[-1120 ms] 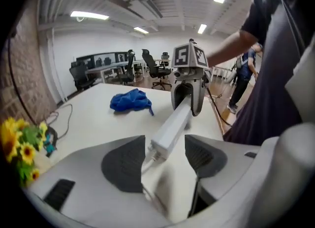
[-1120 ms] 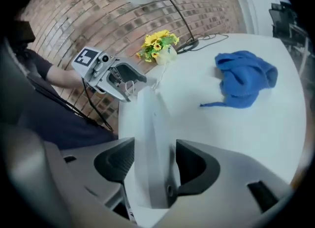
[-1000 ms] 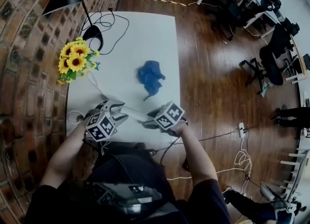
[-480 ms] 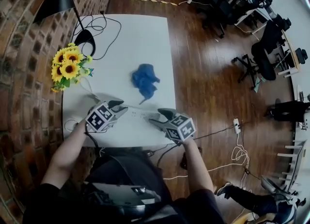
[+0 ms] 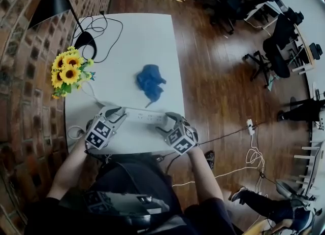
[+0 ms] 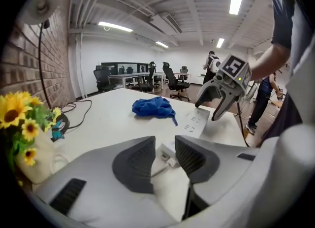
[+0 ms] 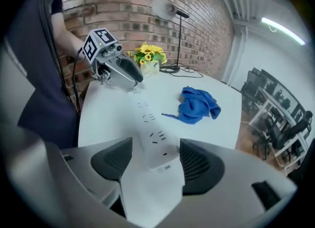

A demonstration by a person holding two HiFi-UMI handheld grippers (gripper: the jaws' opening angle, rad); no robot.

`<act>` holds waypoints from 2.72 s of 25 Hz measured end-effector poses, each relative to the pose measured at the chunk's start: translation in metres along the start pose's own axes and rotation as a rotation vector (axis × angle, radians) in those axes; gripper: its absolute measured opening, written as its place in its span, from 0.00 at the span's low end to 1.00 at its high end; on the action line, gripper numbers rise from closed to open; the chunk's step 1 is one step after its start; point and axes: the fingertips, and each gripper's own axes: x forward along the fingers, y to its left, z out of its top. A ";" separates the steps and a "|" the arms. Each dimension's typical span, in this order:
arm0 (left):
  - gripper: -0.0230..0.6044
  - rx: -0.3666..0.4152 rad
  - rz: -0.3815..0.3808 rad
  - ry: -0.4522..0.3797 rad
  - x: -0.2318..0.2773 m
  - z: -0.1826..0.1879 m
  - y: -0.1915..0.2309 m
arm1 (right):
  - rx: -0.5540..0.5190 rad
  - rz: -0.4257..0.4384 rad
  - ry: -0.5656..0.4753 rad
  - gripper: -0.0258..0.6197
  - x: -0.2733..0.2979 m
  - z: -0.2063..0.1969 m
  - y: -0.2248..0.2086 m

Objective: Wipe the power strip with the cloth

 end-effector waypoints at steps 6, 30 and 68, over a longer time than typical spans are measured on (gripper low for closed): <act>0.30 0.031 0.082 -0.002 -0.014 -0.012 -0.021 | -0.067 -0.047 0.003 0.57 0.003 -0.004 0.004; 0.06 -0.796 -0.335 -0.220 0.050 0.122 -0.104 | 1.175 0.154 -1.186 0.01 -0.204 0.072 -0.063; 0.06 -0.391 -0.261 0.025 0.212 0.277 -0.409 | 1.295 -0.047 -1.170 0.00 -0.445 -0.251 -0.085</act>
